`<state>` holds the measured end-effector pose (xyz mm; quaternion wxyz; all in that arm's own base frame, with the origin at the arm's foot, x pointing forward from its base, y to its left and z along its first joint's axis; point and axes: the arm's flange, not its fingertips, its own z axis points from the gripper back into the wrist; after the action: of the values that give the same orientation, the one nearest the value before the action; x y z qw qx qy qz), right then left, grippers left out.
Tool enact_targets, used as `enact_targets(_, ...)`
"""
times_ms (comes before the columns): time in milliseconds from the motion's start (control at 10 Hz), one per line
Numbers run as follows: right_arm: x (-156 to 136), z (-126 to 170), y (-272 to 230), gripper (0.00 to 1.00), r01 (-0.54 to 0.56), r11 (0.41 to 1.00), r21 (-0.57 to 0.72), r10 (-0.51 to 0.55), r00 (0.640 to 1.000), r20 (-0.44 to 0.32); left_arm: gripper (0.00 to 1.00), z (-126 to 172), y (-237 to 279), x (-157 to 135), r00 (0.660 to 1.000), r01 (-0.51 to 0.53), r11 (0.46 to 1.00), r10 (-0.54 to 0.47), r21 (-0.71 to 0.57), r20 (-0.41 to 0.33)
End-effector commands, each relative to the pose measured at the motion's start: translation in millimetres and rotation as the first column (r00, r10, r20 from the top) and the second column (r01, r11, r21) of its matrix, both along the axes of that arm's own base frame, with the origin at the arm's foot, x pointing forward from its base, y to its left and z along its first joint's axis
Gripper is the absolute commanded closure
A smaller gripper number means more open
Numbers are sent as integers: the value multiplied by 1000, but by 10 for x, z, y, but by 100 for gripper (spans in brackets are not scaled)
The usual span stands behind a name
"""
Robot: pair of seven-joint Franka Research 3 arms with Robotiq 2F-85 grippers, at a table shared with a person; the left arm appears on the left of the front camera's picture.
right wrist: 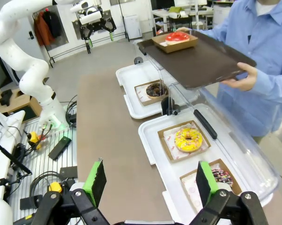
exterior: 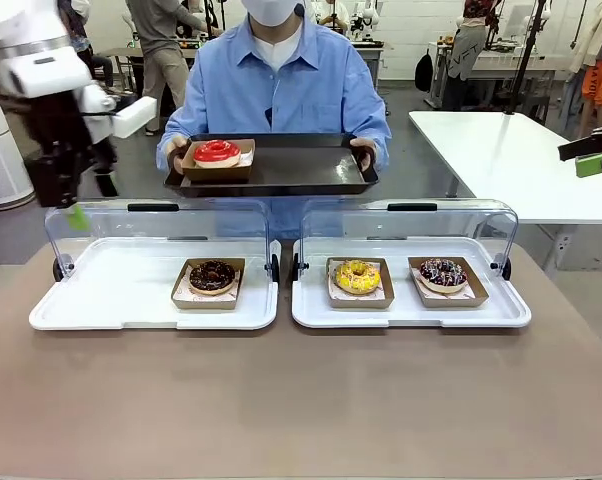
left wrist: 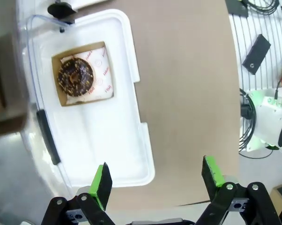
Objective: Provide the desired donut to the person.
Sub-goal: Place the picked Paper togo box onto the Handle tray extended by the person, then pick up and lift the Paper togo box containing the Donut pointed at by the person.
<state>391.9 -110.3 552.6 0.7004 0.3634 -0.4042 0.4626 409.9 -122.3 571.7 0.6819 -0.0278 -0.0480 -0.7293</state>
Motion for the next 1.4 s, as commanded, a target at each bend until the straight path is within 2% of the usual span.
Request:
enact_targets(0, 8, 3, 3, 0, -8, 1000, 4, 8, 1000, 2, 0, -46, 135, -32, 999, -1, 1000, 1, -12, 34)
enact_targets(200, 8, 3, 3, 0, -8, 1000, 4, 8, 1000, 2, 0, -57, 200, -67, 999, 0, 1000, -1, 29, 34)
enact_targets(300, 8, 3, 3, 0, -8, 1000, 4, 8, 1000, 2, 0, -11, 192, -36, 1000, -23, 1000, 23, -7, 9)
enact_targets(1300, 8, 3, 3, 0, -8, 1000, 4, 8, 1000, 2, 0, -11, 192, -36, 1000, -23, 1000, 23, -7, 9)
